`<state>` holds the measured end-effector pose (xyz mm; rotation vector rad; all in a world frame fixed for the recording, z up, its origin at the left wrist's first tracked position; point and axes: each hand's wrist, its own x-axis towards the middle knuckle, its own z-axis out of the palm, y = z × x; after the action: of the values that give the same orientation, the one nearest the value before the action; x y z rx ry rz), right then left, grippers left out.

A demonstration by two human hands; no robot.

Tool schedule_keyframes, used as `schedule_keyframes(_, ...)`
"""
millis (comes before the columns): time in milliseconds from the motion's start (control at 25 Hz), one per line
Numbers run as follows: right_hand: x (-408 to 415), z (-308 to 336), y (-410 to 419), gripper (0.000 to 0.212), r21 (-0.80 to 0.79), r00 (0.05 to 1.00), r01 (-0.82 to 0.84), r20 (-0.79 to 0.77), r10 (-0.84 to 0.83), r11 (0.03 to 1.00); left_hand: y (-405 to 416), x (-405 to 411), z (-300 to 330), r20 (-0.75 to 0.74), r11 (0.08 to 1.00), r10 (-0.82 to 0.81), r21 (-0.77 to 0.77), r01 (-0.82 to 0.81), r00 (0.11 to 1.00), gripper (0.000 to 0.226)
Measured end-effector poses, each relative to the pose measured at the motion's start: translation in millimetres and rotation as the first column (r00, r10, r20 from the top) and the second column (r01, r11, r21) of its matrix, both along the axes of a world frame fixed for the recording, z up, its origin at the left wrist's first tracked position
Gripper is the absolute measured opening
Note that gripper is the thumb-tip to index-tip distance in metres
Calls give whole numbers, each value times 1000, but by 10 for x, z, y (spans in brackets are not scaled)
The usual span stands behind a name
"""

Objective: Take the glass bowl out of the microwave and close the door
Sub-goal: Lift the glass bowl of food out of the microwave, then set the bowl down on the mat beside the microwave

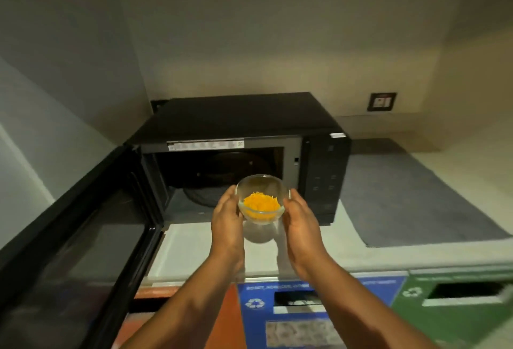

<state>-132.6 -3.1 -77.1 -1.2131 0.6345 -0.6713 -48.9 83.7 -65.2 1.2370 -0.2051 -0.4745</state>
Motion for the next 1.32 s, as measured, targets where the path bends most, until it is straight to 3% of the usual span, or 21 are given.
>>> schedule_keyframes(120,-453,-4,-204,39,-1,986,153,-68,-153,988,-285,-478,-3,55,996,-93,19,92,994,28)
schedule_keyframes(280,-983,-188,-824,38,-44,900,409,-143,-411,911,-954,-1015,-351,68,984,-172,66,168,983,36)
schedule_keyframes(400,-1428,-378,-1482,34,-6,818,562,-148,-556,827,-1640,-1475,-532,-17,964,-263,39,263,965,30)
schedule_keyframes(520,-1752,-503,-2154,34,-10,813,573,-117,-570,820,-2385,-1732,-565,-8,924,-382,-5,382,924,28)
schedule_keyframes(680,-1990,-615,-2878,25,-130,862,492,-66,-503,861,-3182,-1781,-629,80,882,-466,113,457,881,29)
schedule_keyframes(960,-1866,-874,-3513,22,-143,890,412,-147,-431,900,-3779,-1552,-950,186,871,-486,186,456,854,35)
schedule_keyframes(1320,-1741,-1145,-3715,32,-195,885,433,-93,-456,880,-4085,-1368,-1265,141,903,-387,260,343,911,31)
